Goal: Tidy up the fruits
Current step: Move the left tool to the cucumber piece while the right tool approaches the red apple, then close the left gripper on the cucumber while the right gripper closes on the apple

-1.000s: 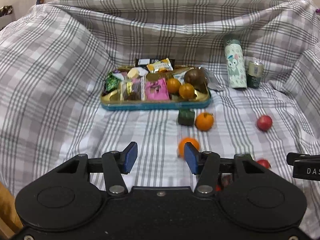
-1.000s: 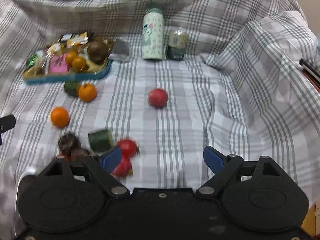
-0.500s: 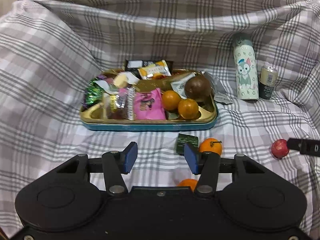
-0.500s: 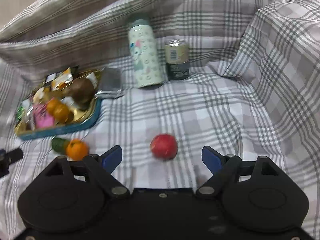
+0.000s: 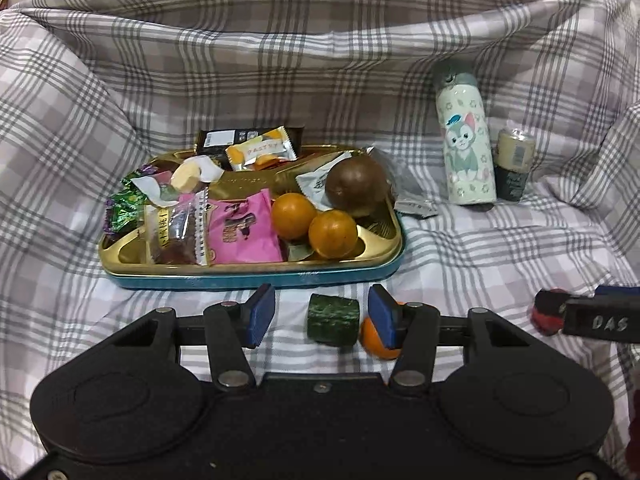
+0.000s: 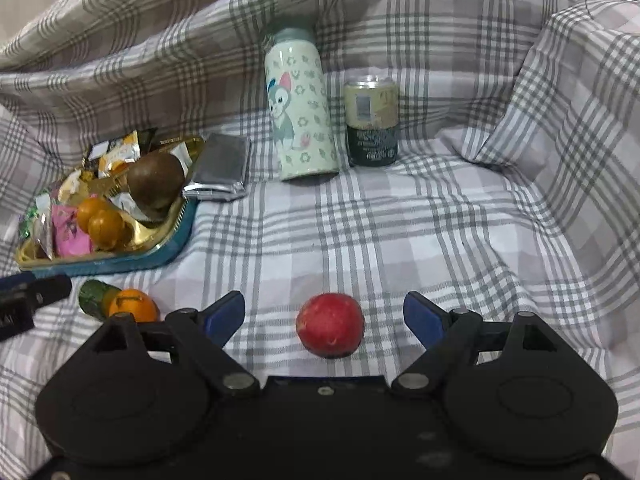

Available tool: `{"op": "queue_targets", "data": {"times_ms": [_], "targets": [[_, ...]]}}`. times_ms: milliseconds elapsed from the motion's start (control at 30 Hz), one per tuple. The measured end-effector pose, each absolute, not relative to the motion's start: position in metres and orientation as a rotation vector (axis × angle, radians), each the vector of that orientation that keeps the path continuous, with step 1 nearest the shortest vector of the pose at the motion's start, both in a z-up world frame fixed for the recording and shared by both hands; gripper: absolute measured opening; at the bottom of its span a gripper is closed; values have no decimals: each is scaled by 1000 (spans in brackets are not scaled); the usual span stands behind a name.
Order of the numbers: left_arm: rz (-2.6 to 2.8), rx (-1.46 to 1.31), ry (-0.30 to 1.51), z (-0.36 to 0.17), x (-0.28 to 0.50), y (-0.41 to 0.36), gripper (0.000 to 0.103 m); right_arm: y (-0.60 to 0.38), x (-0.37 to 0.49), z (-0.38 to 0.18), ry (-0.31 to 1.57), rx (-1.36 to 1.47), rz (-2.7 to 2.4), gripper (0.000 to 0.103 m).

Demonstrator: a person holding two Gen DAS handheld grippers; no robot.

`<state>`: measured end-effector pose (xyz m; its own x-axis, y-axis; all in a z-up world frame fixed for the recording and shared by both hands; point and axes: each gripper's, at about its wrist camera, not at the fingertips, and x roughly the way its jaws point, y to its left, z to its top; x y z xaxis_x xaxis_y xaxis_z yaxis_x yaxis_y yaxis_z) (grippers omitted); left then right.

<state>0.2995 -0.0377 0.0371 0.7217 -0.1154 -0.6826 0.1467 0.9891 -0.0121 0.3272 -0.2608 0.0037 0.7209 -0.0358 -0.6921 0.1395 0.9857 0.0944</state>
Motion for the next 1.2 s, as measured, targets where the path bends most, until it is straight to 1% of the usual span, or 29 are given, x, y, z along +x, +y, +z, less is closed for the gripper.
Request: {"op": "queue_targets", "data": {"times_ms": [267,600,900,1000,1067,1200], "targets": [[-193,54,721,27,296,-36,58,-252,328,-3,763,106,-101,89],[-184,81,793,5,312,-38,58,-251,332,-7,782,124,-100,89],[-134,93,824,-6,323,-40,62,-252,334,-14,818,133,-99,89],[-142,103,878,-19,330,-41,63,-251,336,-16,831,136,-101,89],[-131,92,856,-23,329,-39,65,-251,336,-18,837,137,-106,89],[-134,71,859,-22,329,-38,66,-249,337,-21,838,125,-116,89]]}}
